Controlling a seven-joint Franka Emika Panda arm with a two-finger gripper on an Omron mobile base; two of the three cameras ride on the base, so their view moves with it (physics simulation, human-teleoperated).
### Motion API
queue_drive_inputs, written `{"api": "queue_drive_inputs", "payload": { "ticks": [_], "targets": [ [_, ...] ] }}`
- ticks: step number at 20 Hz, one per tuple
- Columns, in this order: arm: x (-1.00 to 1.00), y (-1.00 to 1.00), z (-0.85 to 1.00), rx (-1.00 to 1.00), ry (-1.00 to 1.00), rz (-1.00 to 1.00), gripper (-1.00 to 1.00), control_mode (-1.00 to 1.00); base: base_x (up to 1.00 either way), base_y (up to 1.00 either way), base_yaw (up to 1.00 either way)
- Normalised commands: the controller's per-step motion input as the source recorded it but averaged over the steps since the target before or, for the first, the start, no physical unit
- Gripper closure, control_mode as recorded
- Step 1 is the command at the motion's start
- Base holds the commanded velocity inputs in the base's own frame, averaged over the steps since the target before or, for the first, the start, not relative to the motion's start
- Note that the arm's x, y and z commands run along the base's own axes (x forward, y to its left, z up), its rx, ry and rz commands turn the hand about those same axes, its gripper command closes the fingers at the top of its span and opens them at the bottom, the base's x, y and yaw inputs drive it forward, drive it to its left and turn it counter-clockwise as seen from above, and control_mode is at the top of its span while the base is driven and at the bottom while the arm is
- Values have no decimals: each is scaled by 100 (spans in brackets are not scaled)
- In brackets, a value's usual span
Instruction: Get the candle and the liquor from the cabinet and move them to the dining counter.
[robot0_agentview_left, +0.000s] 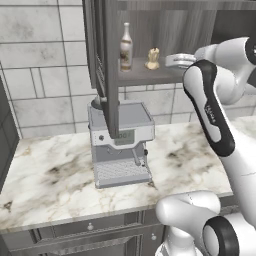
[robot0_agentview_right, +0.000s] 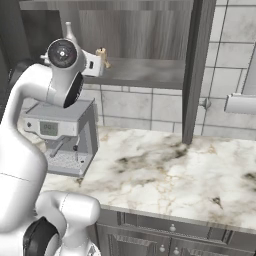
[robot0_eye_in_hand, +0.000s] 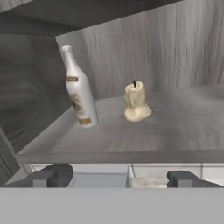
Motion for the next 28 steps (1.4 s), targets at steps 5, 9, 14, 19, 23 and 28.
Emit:
{"api": "queue_drive_inputs", "payload": {
  "ticks": [5,9,14,19,23,28],
  "targets": [
    [41,0,0,0,0,0,-100,-100,0,0,0],
    [15,-1,0,0,0,-2,-100,-100,0,0,0],
    [3,-2,0,0,-5,-2,-100,-100,0,0,0],
    [0,-8,0,0,-9,-1,-100,-100,0,0,0],
    [0,-7,0,0,-11,0,-100,-100,0,0,0],
    [0,-1,-1,0,-11,0,-100,-100,0,0,0]
  ]
}}
